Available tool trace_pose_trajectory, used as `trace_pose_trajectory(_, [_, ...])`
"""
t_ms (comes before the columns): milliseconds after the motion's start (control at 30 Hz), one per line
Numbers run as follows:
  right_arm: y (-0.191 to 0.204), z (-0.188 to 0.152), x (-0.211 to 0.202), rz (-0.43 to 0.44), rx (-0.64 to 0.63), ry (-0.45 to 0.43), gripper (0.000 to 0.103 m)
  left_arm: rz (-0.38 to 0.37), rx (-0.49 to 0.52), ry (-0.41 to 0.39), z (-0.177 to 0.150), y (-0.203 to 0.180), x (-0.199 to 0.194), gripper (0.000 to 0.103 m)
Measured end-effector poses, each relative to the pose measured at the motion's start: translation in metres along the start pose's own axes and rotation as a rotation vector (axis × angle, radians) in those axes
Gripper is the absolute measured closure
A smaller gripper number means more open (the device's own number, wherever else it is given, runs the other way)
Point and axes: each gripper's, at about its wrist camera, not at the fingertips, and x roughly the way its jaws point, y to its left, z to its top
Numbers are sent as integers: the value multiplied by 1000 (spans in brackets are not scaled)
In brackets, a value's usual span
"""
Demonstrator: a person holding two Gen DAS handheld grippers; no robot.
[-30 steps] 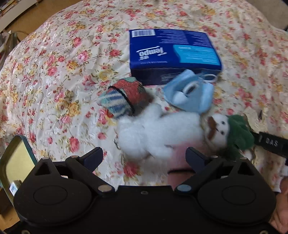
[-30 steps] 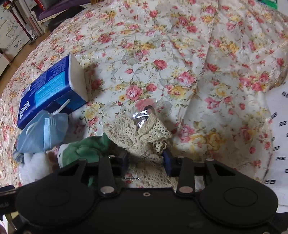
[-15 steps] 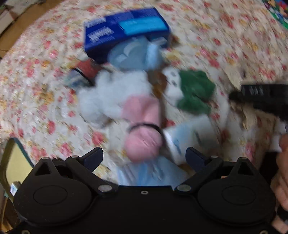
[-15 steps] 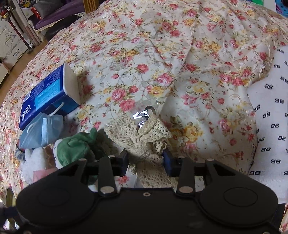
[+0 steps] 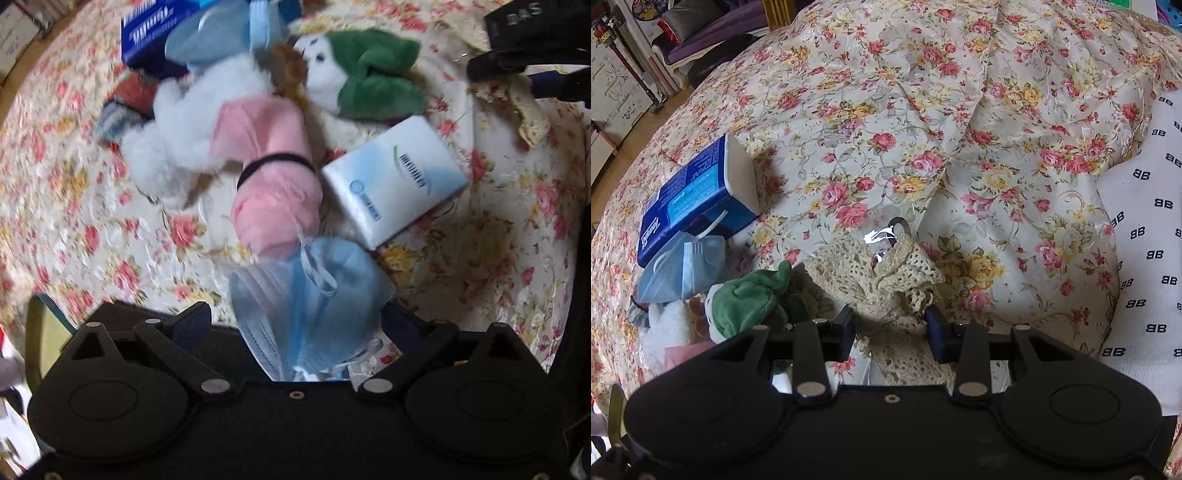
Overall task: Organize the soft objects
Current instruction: 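Grasp the blue face mask with the left tool while the right tool grasps the beige lace cloth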
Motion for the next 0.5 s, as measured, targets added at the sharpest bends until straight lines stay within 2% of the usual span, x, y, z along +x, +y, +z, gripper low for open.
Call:
trace_pose_trajectory(67, [1, 0, 1, -2, -6, 1, 66, -10, -12, 4, 1, 2, 3, 12])
trace_pose_trajectory(200, [5, -1, 0, -6, -21, -5, 66, -65, -40, 23, 2, 7, 2, 34])
trace_pose_trajectory(233, [5, -1, 0, -8, -24, -8, 66, -65, -44, 18, 3, 8, 0, 36])
trace_pose_trajectory(300, [7, -2, -2, -7, -30, -10, 66, -59, -51, 9, 3, 11, -5, 47])
trace_pose_trajectory(400, [8, -4, -4, -5, -38, -14, 66, -103, -87, 10, 2, 23, -15, 48])
trace_pose_trajectory(500, [12, -6, -12, -10, -56, -33, 66, -125, -113, -30, -2, 37, -34, 48])
